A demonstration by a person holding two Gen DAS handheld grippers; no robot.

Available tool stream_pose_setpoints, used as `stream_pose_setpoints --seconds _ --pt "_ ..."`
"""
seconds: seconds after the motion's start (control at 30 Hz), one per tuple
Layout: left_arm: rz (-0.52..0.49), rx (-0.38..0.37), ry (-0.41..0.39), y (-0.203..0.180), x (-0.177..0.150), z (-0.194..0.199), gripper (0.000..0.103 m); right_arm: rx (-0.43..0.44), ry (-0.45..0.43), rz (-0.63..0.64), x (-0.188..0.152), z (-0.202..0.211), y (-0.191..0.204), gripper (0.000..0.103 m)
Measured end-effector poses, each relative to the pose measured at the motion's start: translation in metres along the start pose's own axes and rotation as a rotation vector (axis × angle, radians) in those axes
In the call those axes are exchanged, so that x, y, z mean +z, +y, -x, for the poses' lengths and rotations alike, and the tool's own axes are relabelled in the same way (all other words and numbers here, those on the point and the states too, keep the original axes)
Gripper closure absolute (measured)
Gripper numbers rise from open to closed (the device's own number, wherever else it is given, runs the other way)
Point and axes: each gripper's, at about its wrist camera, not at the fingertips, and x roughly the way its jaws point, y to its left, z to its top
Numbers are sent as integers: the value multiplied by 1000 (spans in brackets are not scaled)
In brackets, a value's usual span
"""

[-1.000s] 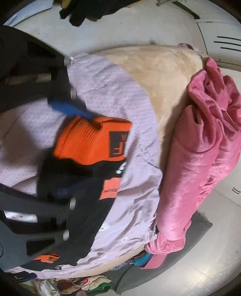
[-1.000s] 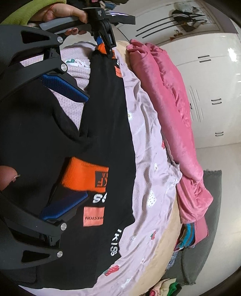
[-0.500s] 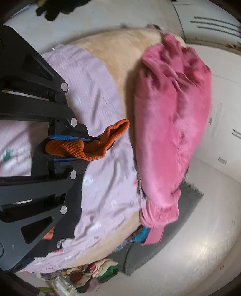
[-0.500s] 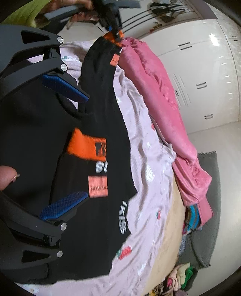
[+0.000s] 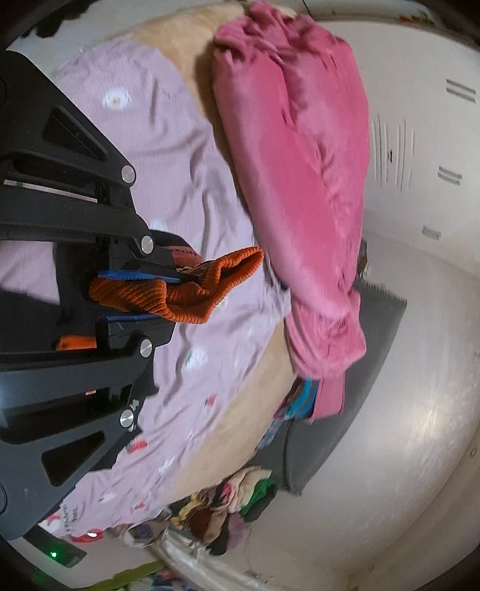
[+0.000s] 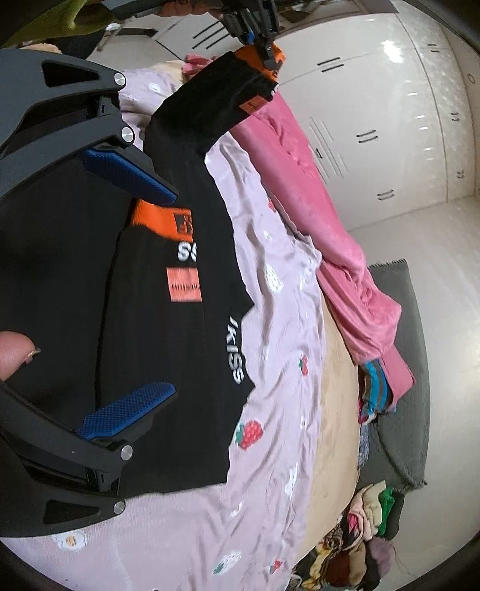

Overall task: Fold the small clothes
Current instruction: 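Lay the lifted sleeve across the shirt body with the left tool and release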

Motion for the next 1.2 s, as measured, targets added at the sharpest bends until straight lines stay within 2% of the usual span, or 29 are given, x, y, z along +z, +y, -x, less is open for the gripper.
stream_pose_setpoints --seconds 0.43,0.77,0.93,1.2 --pt "-122 -129 45 -93 -12 -22 97 -68 -50 -106 -4 29 -64 7" --pt "-209 -213 116 -152 -45 -46 97 -129 -77 -178 -10 47 -107 7" --pt "-244 -269 178 -176 -70 -65 97 -154 -88 -211 -14 55 -125 7" --pt "-277 -327 335 -192 -118 -108 97 -204 -91 -253 -18 62 -147 7"
